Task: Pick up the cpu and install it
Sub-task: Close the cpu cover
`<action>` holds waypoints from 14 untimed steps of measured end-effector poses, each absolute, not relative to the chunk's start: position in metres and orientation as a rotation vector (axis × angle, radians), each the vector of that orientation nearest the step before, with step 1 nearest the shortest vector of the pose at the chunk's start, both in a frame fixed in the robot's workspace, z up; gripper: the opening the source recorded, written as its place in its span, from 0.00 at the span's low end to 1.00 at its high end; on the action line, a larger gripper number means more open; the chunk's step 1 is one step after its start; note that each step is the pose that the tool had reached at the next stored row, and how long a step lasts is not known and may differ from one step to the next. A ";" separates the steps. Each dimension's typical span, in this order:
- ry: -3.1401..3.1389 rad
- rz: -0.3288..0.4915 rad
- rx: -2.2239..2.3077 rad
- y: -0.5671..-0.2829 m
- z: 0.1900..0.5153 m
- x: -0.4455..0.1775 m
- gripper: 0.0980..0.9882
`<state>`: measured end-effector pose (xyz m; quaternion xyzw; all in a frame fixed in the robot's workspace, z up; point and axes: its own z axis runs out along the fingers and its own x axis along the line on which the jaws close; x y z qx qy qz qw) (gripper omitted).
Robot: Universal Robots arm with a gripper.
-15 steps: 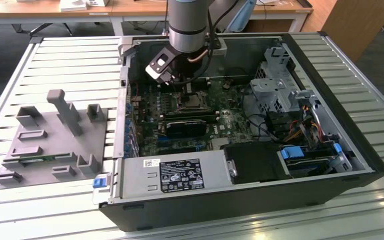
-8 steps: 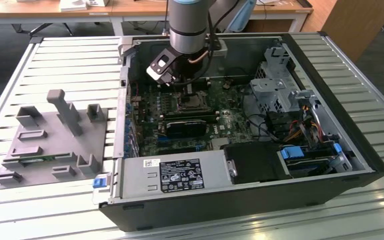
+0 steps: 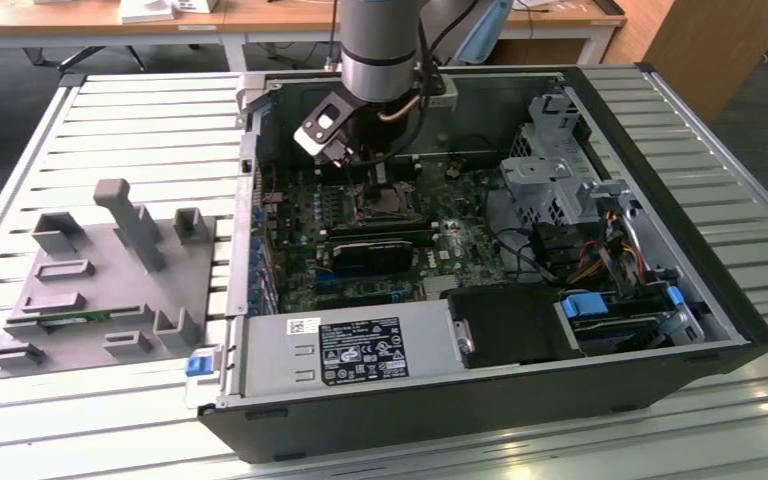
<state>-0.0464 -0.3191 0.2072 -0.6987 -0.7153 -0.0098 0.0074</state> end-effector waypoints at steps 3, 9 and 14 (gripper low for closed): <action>-2.237 -0.030 -2.185 -0.319 0.210 -0.046 0.01; -2.237 -0.031 -2.184 -0.319 0.210 -0.038 0.01; -2.237 -0.030 -2.184 -0.319 0.210 -0.029 0.01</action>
